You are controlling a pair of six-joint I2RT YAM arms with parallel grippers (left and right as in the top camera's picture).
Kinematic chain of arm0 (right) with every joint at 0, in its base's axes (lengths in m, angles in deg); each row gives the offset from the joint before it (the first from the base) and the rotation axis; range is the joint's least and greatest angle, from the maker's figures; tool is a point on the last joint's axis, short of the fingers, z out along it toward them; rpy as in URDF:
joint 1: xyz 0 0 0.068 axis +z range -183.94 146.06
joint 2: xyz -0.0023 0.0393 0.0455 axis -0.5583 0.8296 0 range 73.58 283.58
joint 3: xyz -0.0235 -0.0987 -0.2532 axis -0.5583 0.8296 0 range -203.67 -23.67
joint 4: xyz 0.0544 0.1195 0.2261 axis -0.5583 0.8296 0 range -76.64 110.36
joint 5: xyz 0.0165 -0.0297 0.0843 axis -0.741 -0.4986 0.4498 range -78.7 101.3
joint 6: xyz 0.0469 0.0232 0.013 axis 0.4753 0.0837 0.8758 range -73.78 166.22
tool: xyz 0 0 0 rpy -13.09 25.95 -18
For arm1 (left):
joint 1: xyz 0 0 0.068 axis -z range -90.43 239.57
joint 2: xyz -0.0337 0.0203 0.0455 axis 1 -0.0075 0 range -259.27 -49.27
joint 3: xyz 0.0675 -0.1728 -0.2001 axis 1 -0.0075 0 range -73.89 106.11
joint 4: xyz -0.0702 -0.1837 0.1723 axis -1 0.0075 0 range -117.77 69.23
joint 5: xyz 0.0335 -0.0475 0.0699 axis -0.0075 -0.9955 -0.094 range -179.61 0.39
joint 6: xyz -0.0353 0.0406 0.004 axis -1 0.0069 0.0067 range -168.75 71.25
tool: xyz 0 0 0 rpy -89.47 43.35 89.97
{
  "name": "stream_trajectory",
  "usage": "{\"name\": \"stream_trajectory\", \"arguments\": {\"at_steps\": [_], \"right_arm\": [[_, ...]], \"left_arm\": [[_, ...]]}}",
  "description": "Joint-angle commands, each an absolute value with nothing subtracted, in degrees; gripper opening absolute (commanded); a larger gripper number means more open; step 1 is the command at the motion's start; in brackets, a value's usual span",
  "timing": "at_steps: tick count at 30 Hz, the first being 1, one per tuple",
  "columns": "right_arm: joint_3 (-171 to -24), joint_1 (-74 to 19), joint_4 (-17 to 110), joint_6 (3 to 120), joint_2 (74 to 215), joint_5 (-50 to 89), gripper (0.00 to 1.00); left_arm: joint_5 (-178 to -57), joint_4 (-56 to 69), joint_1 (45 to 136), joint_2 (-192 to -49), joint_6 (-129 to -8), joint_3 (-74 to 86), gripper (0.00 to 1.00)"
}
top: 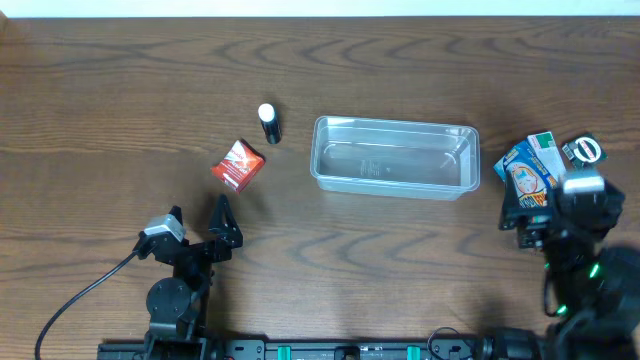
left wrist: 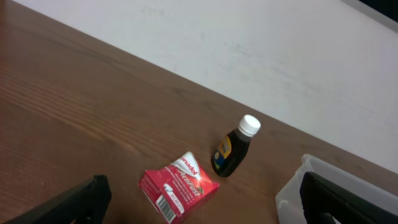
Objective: Pack container
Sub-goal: 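Move the right gripper over the blue Kool Fever box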
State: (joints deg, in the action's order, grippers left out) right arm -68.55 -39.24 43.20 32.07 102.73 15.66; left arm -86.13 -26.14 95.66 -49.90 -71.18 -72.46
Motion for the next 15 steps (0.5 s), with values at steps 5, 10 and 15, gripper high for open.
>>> {"name": "stream_trajectory", "arguments": {"at_steps": [5,10,15], "right_arm": [[-94.17,-45.86,66.92,17.14,125.92,24.40,0.99],[-104.37,-51.02,78.94,13.73,141.00,31.96,0.99],[-104.96,-54.93,80.82,11.68,150.77,32.94,0.99]], "left_arm": [[-84.25,-24.06,95.37,-49.50,-70.29,-73.66,0.98],[-84.25,-24.06,95.37,-49.50,-70.29,-73.66,0.98],[-84.25,-24.06,95.37,-49.50,-70.27,-73.66,0.98]]}}
